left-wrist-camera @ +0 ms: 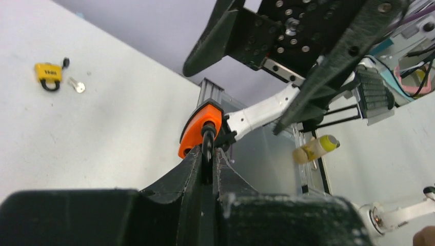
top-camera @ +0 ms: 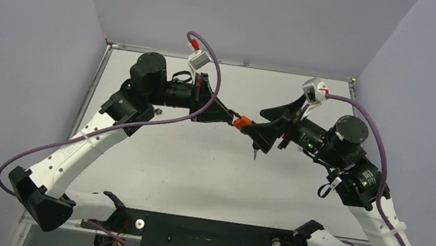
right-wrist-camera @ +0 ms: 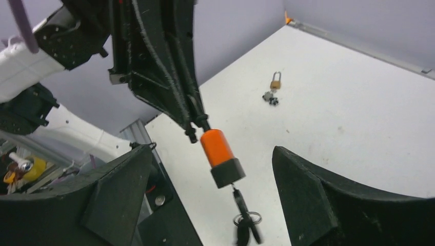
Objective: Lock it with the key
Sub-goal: Lock the lock.
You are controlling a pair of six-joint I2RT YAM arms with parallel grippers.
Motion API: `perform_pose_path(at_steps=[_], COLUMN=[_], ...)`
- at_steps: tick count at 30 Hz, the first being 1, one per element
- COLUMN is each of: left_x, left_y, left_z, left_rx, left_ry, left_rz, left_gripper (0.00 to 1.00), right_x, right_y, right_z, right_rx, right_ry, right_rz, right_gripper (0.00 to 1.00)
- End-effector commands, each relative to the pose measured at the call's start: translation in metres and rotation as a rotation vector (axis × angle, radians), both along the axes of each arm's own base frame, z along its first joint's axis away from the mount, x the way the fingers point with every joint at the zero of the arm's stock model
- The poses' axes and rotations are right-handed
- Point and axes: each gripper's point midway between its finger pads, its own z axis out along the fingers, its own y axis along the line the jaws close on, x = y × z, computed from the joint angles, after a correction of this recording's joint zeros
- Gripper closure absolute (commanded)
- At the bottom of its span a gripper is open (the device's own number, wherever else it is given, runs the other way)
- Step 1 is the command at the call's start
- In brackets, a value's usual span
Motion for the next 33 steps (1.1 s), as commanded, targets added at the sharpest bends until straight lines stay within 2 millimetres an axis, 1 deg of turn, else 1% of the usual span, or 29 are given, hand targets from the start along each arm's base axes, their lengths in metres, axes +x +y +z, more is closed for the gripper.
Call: perform_pose_path(at_steps=[1, 2, 3, 5, 6, 7, 9, 10, 11, 12, 16, 22, 28, 33], left_x=[-0.017, -0.016, -0.019, -0.018, -0.019, -0.021, -0.020, -0.017, -0.017, -0.014, -0.011, -0.016, -0.017, -0.019], left_y=[0.017, 0.018, 0.019, 0.021, 0.022, 0.023, 0.024, 0.025, 0.026, 0.027, 0.028, 0.029, 0.030, 0.031], left_z=[0.083, 0.088, 0.096, 0.107, 0.116, 0.123, 0.133, 0.135, 0.141, 0.143, 0.151, 0.162, 0.163, 0.162], left_rx=[-0.208, -0.219, -0.235, -0.258, -0.288, -0.305, -0.329, -0.331, -0.342, -0.336, -0.346, -0.371, -0.374, -0.377], left_ry=[-0.150, -0.150, -0.146, -0.126, -0.140, -0.124, -0.110, -0.097, -0.095, -0.074, -0.059, -0.065, -0.065, -0.070], left_rz=[0.070, 0.088, 0.093, 0.116, 0.124, 0.123, 0.144, 0.167, 0.176, 0.196, 0.223, 0.220, 0.222, 0.224], left_gripper=[1.00, 1.00, 1.00, 1.00, 1.00, 1.00, 1.00, 1.00, 1.00, 1.00, 1.00, 1.00, 1.00, 1.00], right_x=[0.006, 0.008, 0.005, 0.002, 0.003, 0.000, -0.003, -0.004, -0.007, -0.009, -0.013, -0.018, -0.025, -0.026], right_y=[-0.008, -0.011, -0.012, -0.010, -0.008, -0.007, -0.004, -0.003, -0.001, 0.000, 0.005, 0.011, 0.018, 0.020], right_z=[0.055, 0.060, 0.071, 0.085, 0.091, 0.098, 0.110, 0.119, 0.122, 0.128, 0.135, 0.136, 0.140, 0.138], right_rx=[0.183, 0.198, 0.222, 0.248, 0.263, 0.275, 0.301, 0.323, 0.329, 0.341, 0.357, 0.364, 0.376, 0.372], right_ry=[-0.128, -0.140, -0.167, -0.197, -0.206, -0.222, -0.246, -0.263, -0.269, -0.281, -0.292, -0.289, -0.288, -0.281], right_rz=[-0.013, -0.018, -0.004, 0.022, 0.033, 0.051, 0.084, 0.096, 0.115, 0.132, 0.167, 0.193, 0.226, 0.227], right_gripper=[0.17, 0.17, 0.18, 0.19, 0.20, 0.21, 0.22, 0.24, 0.26, 0.27, 0.33, 0.41, 0.49, 0.53])
